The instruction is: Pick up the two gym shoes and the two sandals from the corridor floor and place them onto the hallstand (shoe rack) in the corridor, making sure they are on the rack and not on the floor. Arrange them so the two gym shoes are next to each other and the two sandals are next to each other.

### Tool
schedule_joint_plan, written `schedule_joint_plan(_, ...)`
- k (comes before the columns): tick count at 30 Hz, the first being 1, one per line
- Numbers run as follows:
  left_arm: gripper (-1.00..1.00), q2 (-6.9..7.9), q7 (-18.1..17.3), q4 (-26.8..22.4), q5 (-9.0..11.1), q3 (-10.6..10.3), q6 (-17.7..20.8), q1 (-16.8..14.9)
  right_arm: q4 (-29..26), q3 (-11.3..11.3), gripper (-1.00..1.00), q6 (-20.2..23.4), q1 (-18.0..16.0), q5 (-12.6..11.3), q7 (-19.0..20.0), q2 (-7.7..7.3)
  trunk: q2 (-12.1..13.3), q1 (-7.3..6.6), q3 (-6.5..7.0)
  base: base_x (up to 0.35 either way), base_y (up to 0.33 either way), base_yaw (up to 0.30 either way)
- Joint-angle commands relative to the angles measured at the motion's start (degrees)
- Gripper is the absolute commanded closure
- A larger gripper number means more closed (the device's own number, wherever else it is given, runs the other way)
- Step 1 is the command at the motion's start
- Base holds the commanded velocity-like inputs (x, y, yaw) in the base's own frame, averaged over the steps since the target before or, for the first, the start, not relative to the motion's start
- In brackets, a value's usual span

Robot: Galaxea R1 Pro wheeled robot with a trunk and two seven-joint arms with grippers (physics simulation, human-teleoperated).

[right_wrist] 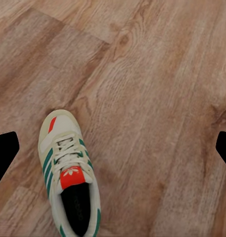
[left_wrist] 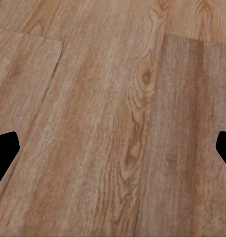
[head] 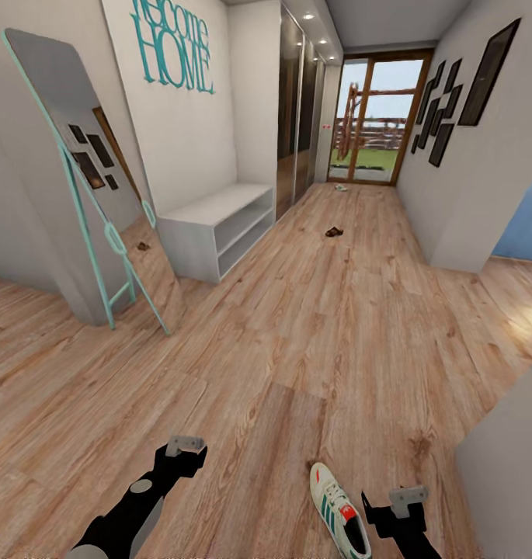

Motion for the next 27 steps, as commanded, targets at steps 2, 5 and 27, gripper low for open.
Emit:
schedule_joint_plan(2,-1.0,0.05,0.0,0.0,-0.1,-0.2,-0.2,0.0,0.0,0.1,-1.0,-0.1,0.0,0.5,0.0,-0.27,-0.8,0.44,-0.59,0.0,0.0,0.0)
schedule_joint_plan(5,-1.0,0.05,0.0,0.0,-0.1,-0.3,-0.2,0.0,0.1,0.1,-1.0,0.0,0.0,0.6,0.0,-0.53,-2.0,1.09,-1.4,0.0,0.0,0.0)
schedule_joint_plan(27,-1.0,-0.08,-1.8,-0.2,-0.3,-0.2,0.2,-0.4,-0.6,0.3,-1.0,0.6,0.0,0.6,0.3,-0.66,-10.9,5.93,-6.91,0.0,0.0,0.0)
